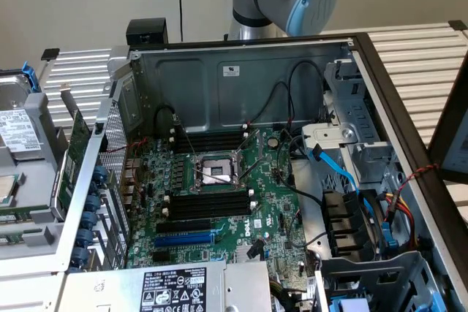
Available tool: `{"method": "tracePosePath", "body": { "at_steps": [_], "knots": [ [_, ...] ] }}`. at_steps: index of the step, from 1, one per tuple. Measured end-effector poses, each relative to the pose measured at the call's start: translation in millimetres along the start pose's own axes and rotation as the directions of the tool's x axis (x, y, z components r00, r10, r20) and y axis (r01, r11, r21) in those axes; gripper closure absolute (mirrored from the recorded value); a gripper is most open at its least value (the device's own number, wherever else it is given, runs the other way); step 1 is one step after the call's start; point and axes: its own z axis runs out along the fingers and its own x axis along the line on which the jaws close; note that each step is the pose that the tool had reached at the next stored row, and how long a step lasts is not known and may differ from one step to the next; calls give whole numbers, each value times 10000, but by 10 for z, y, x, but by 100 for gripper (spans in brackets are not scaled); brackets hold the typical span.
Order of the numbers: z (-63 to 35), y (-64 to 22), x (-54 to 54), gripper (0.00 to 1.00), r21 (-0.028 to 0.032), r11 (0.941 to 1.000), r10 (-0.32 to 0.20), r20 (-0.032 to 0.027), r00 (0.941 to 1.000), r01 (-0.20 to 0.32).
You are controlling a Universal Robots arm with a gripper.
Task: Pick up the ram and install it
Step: 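Reach for the ram, then pick up the ram and move it above insertion slot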
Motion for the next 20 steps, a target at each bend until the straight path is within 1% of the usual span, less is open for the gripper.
{"method": "tracePosePath", "body": {
  "at_steps": [2,4,7,16,20],
  "knots": [
    [1,-3,46,89,2,10000,2,-31,10000,-2],
    [2,-6,80,89,4,10000,2,-50,10000,-2],
    [2,-8,101,89,5,10000,3,-63,10000,-3],
    [2,-7,102,89,5,10000,3,-63,10000,-3],
    [2,-8,118,89,2,10000,-26,-36,10000,26]
  ]
}}
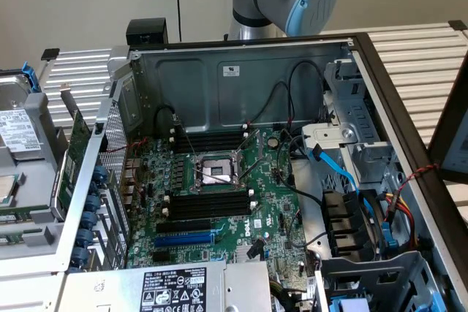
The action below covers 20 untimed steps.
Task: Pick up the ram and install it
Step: 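Pick up the ram and move it above insertion slot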
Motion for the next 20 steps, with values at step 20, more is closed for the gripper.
{"method": "tracePosePath", "body": {
  "at_steps": [20],
  "knots": [
    [28,-1,5,89,-70,9405,-3397,-174,9404,3396]
  ]
}}
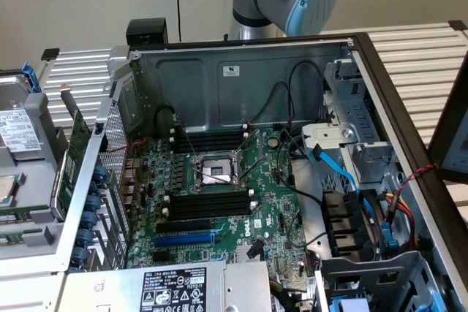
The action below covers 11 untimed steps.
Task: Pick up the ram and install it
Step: 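Pick up the ram and move it above insertion slot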
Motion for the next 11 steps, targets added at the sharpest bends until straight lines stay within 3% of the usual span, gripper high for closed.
{"method": "tracePosePath", "body": {
  "at_steps": [6,11],
  "knots": [
    [9,0,0,89,-16,9940,-1090,-57,9940,1090],
    [17,-1,0,89,-34,9799,-1994,-103,9799,1994]
  ]
}}
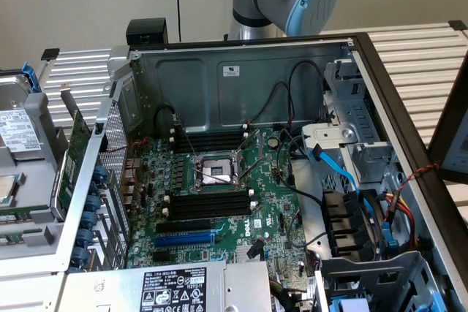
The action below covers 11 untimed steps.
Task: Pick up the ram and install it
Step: 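Pick up the ram and move it above insertion slot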
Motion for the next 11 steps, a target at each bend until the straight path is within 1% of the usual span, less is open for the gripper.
{"method": "tracePosePath", "body": {
  "at_steps": [3,6,9,11],
  "knots": [
    [3,0,0,89,-7,9985,-545,-30,9985,545],
    [5,0,0,89,-15,9941,-1081,-57,9941,1081],
    [8,-1,0,89,-25,9869,-1615,-85,9868,1614],
    [8,-1,0,89,-33,9801,-1984,-104,9801,1984]
  ]
}}
